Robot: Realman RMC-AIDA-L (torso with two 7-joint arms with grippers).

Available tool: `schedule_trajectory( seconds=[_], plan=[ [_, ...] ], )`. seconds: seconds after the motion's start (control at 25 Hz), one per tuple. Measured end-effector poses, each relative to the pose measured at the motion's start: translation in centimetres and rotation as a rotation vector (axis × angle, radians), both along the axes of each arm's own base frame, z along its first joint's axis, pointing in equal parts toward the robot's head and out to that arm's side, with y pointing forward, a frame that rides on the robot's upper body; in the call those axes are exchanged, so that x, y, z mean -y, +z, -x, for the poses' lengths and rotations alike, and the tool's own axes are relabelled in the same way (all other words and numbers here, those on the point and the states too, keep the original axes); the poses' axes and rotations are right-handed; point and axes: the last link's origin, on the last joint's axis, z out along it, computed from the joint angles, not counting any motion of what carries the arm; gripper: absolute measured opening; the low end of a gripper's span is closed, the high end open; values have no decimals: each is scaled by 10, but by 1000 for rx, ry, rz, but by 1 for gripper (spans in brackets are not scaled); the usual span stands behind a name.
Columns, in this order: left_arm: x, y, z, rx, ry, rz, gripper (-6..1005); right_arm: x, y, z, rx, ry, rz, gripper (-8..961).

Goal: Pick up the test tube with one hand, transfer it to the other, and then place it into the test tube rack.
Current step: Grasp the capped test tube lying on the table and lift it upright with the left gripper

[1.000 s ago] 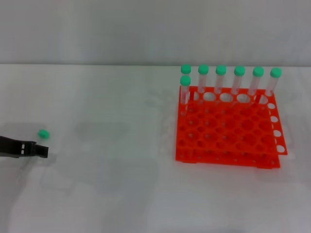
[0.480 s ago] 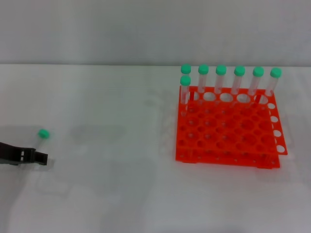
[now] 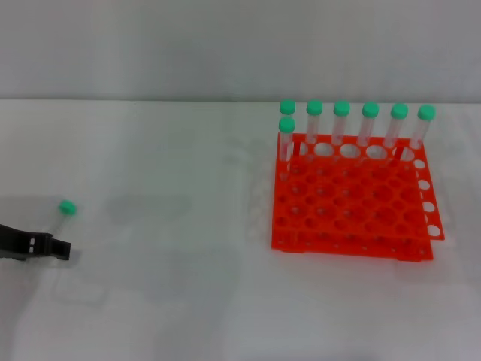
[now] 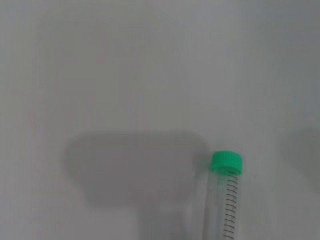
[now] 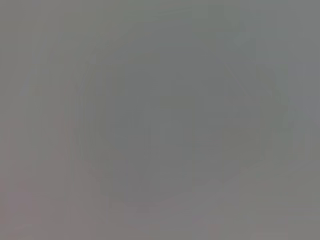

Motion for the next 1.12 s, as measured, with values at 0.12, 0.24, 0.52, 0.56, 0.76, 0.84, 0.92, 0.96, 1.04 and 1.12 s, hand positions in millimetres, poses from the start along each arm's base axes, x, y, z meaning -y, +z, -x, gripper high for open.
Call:
schedule_trajectory(
  seconds=[0.12, 0.24, 0.52, 0.56, 0.76, 0.84, 0.92, 0.96, 1.04, 1.12],
  plan=[
    [0, 2, 1, 3, 5, -8, 732, 0, 0, 0, 0, 2, 0, 877],
    [1, 2, 3, 10, 13, -6, 650, 0, 0, 1, 0, 4, -1, 877],
    [4, 2, 2, 27, 31, 17, 484, 1, 0, 0, -1, 4, -3, 876],
    [4, 2, 1, 28, 33, 21, 461, 1, 0, 1, -1, 5, -3, 876],
    [4, 1, -2, 28, 30, 43, 350, 1, 0, 0, -1, 4, -3, 876],
    [4, 2, -3, 27, 28, 43, 282, 2, 0, 0, -2, 3, -4, 876],
    [3, 3, -3, 23, 24, 45, 214, 2, 0, 0, -2, 3, -5, 876],
    [2, 4, -5, 21, 17, 44, 180, 2, 0, 0, -2, 3, -5, 876],
    [0, 6, -11, 12, -8, 35, 180, 2, 1, -1, -2, 3, -7, 876],
    [-5, 11, -21, -7, -54, 20, 180, 2, 1, 0, -3, 5, -10, 876]
  ],
)
